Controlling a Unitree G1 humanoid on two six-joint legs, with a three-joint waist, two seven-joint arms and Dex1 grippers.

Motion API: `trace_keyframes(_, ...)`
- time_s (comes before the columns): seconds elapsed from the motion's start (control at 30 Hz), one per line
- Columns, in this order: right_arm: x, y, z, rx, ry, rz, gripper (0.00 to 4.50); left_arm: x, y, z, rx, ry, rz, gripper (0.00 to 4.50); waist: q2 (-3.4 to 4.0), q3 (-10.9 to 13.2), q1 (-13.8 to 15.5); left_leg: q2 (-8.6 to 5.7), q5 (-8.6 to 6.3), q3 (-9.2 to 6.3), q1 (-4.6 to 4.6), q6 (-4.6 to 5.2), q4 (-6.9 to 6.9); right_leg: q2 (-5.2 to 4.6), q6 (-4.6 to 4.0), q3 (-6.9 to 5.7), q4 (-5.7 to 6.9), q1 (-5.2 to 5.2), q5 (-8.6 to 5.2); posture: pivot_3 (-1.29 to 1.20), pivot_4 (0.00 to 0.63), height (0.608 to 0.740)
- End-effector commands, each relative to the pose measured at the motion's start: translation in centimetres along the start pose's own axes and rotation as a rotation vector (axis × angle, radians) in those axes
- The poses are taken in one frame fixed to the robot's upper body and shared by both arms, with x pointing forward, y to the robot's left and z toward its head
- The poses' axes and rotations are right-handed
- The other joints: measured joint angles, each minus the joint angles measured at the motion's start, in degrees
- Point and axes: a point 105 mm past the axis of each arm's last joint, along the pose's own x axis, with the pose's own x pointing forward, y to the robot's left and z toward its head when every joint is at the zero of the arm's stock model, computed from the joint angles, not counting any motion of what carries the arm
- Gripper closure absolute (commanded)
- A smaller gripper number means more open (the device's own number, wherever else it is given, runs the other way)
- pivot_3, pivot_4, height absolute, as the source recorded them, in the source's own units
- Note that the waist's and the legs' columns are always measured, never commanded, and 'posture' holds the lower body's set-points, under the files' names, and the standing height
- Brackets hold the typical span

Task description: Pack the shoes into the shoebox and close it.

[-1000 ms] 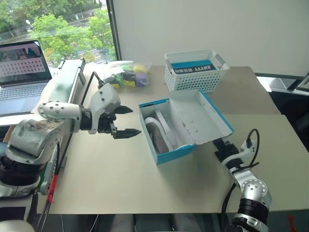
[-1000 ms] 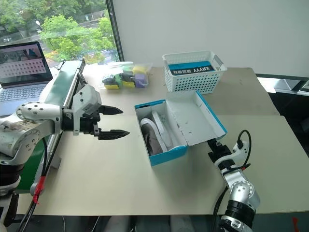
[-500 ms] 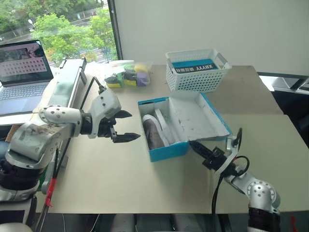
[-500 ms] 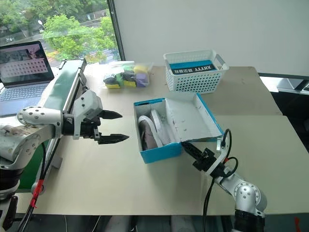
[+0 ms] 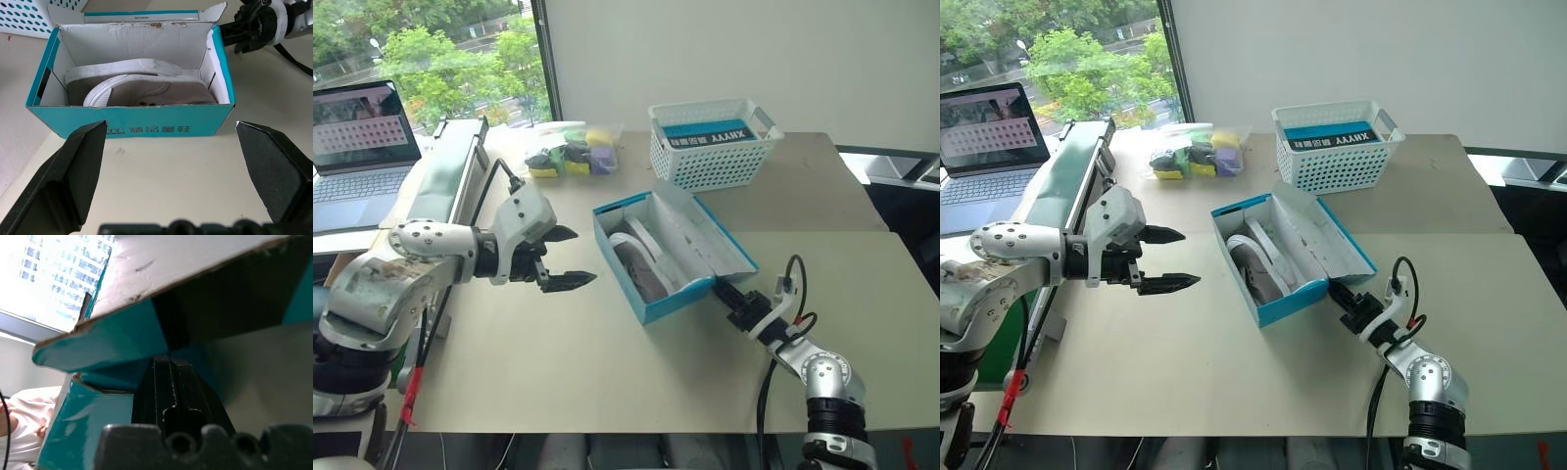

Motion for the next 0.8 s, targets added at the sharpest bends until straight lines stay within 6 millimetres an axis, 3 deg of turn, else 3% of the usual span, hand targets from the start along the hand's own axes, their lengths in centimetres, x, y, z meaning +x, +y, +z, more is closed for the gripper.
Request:
trace_keyframes(0.03, 0.9, -1.6, -1.0, -0.062, 0.031, -0.098, 4.44, -0.8, 0.0, 1.2, 0.048, -0.017, 0.018, 0.00, -0.08, -0.1, 0.0, 0.00, 0.00, 0.00, 0.05, 0.00, 0.01, 0.00, 0.00, 0.00, 0.00, 0.05, 0.00, 0.00, 0.150, 0.740)
trace_keyframes(0.23, 2.8, -1.7, 0.2, -0.140, -0.003, -0.112, 4.44, -0.9, 0.0, 1.2, 0.049, -0.014, 0.019, 0.00, -0.22, -0.1, -0.5, 0.01, 0.09, -0.02, 0.22, 0.00, 0.04, 0.03, -0.03, 0.00, 0.03, 0.20, 0.08, 0.00, 0.150, 0.740)
trace_keyframes(0.37, 3.7, -2.3, 3.3, -0.222, -0.078, -0.169, 4.44, -0.8, -0.1, 1.3, 0.052, -0.015, 0.015, 0.00, -0.21, -0.1, -0.7, 0.00, 0.10, -0.02, 0.26, 0.00, 0.07, 0.02, -0.03, 0.01, 0.03, 0.26, 0.11, 0.00, 0.150, 0.740)
trace_keyframes(0.57, 3.6, -2.1, 5.7, -0.248, -0.149, -0.144, 4.44, -0.8, -0.1, 1.0, 0.064, -0.003, 0.020, 0.00, -0.15, -0.1, -0.3, -0.02, 0.09, -0.05, -0.07, 0.01, 0.06, -0.01, -0.01, -0.01, 0.05, -0.02, 0.10, 0.00, 0.150, 0.740)
trace_keyframes(0.8, 2.5, 2.0, 9.0, -0.225, -0.311, 0.072, 4.44, -0.7, -0.2, 1.0, 0.059, -0.004, 0.015, 0.00, 0.29, 0.2, 0.0, -0.02, 0.08, -0.04, -0.15, 0.02, 0.06, -0.03, 0.00, -0.01, 0.02, -0.08, 0.10, 0.00, 0.150, 0.740)
